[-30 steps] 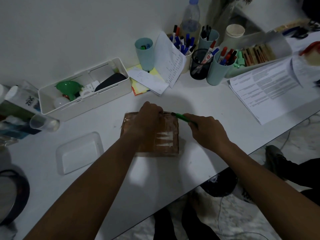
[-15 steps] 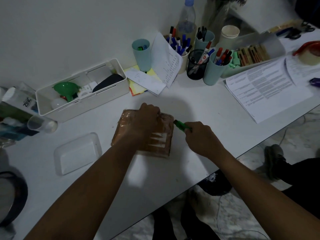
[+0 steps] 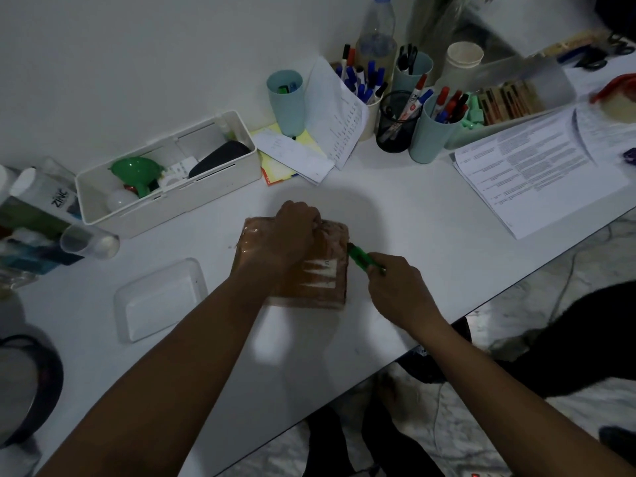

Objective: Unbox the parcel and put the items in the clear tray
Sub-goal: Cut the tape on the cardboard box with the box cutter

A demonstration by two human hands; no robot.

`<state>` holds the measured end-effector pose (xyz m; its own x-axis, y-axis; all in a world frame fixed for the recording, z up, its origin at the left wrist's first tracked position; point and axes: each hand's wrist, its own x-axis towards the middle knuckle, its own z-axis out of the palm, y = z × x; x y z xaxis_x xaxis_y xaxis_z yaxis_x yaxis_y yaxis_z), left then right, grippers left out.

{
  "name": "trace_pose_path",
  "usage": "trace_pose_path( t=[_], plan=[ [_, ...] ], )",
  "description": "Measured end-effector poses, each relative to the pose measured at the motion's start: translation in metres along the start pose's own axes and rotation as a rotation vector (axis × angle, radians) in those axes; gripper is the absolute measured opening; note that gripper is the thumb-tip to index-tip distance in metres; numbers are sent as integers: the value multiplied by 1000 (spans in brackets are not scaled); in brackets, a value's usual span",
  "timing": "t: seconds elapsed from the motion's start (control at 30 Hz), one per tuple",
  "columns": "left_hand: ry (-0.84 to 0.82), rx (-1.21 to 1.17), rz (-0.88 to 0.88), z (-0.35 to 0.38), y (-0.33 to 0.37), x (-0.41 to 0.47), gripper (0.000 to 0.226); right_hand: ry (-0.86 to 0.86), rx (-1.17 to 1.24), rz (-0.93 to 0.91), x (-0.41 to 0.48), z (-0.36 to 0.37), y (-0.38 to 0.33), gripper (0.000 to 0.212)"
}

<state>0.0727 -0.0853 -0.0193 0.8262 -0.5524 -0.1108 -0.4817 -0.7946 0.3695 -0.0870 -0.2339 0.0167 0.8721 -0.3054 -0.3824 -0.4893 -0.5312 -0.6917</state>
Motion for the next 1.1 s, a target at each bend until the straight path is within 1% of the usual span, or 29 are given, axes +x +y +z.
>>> trace_pose_path(
  t=[0.13,0.23,0.33,0.43,0.57,0.67,0.77,0.9,1.0,1.1],
  plan=[
    [6,-40,67,-1,-6,-3,23,89,-11,-66,8,-1,-3,32],
    [31,-72,79,-2,-10,-4,23,139,-82,-75,13,-5,1,34],
    [5,-79,101,-5,-10,-5,22,172,-116,-77,16,-10,9,36],
    [-20,-80,118,-7,-8,-8,22,98,-123,-89,30,-21,9,37],
    [-36,-76,143,-12,-7,-12,22,-85,-252,-137,50,-36,2,35],
    [-69,-68,176,-15,-5,-14,22,-164,-339,-180,60,-48,0,34],
    [-69,-61,196,-17,-4,-17,21,-167,-436,-232,66,-51,-3,34],
    [-74,-30,180,-18,0,-18,23,-131,-540,-232,66,-48,-6,36],
    [-69,-17,158,-17,2,-19,21,-160,-476,-149,60,-47,-3,36],
    [-78,-6,139,-17,2,-19,18,-212,-223,0,53,-44,0,34]
  ],
)
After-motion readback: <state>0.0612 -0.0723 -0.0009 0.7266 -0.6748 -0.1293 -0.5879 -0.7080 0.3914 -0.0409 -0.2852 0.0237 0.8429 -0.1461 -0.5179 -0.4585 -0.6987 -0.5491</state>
